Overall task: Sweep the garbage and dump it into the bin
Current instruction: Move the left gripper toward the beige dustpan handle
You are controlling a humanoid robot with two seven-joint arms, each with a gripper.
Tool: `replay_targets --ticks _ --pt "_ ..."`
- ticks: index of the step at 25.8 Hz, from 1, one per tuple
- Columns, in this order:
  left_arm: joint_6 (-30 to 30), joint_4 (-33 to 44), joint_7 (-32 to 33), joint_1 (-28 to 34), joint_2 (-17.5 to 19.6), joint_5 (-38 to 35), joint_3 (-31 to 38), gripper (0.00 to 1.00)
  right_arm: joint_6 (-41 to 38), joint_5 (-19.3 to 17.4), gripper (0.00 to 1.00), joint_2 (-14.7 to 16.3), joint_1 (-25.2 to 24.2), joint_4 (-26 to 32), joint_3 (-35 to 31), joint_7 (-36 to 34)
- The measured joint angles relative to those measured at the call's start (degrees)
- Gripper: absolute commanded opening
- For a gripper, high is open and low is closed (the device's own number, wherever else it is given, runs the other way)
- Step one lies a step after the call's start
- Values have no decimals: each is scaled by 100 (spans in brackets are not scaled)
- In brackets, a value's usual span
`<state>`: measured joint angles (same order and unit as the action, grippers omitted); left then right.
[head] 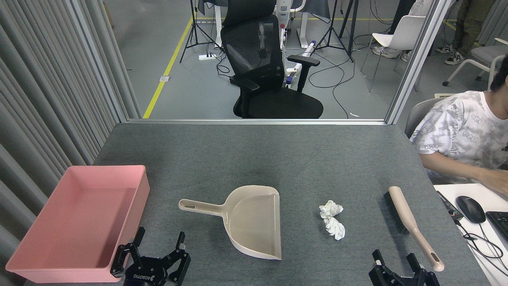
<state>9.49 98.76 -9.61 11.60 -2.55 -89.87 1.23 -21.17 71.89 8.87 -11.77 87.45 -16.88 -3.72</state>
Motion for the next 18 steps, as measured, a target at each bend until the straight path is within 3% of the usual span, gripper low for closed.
replay_targets --ticks 8,18 --pt "1 -6 -26 -1 -2 130 4 100 -16 -5 98 -9 0 3 -154 108" --pt "286 -15 158 114 48 1598 50 100 -101 -23 98 -7 -8 60 -210 153"
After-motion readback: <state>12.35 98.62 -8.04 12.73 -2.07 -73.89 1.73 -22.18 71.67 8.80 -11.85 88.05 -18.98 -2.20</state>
